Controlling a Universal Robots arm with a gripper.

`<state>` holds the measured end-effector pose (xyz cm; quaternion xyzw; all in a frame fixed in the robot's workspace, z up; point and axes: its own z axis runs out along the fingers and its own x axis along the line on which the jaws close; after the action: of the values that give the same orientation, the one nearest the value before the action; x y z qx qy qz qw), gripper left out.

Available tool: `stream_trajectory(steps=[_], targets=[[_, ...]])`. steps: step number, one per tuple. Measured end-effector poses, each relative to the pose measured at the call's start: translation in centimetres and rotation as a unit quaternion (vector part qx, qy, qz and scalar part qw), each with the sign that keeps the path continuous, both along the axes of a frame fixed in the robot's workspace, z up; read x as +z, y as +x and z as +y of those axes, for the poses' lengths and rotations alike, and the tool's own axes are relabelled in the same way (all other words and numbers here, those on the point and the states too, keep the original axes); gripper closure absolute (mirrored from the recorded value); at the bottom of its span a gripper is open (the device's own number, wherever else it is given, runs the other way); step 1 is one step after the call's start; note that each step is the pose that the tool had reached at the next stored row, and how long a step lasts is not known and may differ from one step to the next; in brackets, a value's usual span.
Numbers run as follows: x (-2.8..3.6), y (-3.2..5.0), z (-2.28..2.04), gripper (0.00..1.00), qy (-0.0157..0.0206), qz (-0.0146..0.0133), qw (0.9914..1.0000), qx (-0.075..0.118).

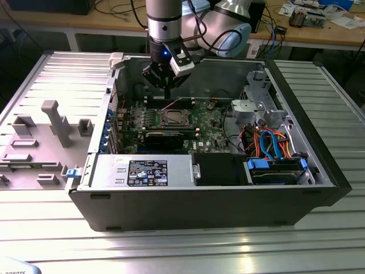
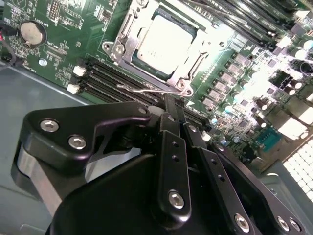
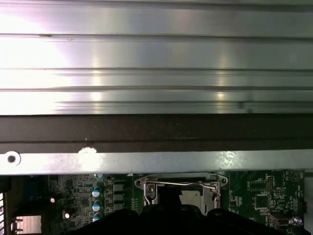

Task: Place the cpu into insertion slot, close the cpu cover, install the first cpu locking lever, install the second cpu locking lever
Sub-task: 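Install the first cpu locking lever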

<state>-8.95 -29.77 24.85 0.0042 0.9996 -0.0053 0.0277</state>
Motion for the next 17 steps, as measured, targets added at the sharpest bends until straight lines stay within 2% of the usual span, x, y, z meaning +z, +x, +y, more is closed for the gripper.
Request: stream_trajectory(steps=[2,3,4,7,12,15,17], targets=[[-0.25,0.0,0.02,0.89,0.0006,0.0,1.0,0.0],[-0.46,0.01,0.1,0.89,-0.0028,0.0001,1.0,0.0],[-0.68,0.01,0.27,0.89,-0.0085,0.0,0.99996,0.001],[-0.91,0.06,0.69,0.89,-0.0201,0.0,0.99979,0.003],[-1.1,0.22,0.77,0.89,-0.0211,0.0,0.99977,0.004],[-1.26,0.41,0.77,0.89,-0.0178,-0.0001,0.99984,0.004],[-1.38,0.49,0.77,0.89,-0.0172,0.0,0.99985,0.002]])
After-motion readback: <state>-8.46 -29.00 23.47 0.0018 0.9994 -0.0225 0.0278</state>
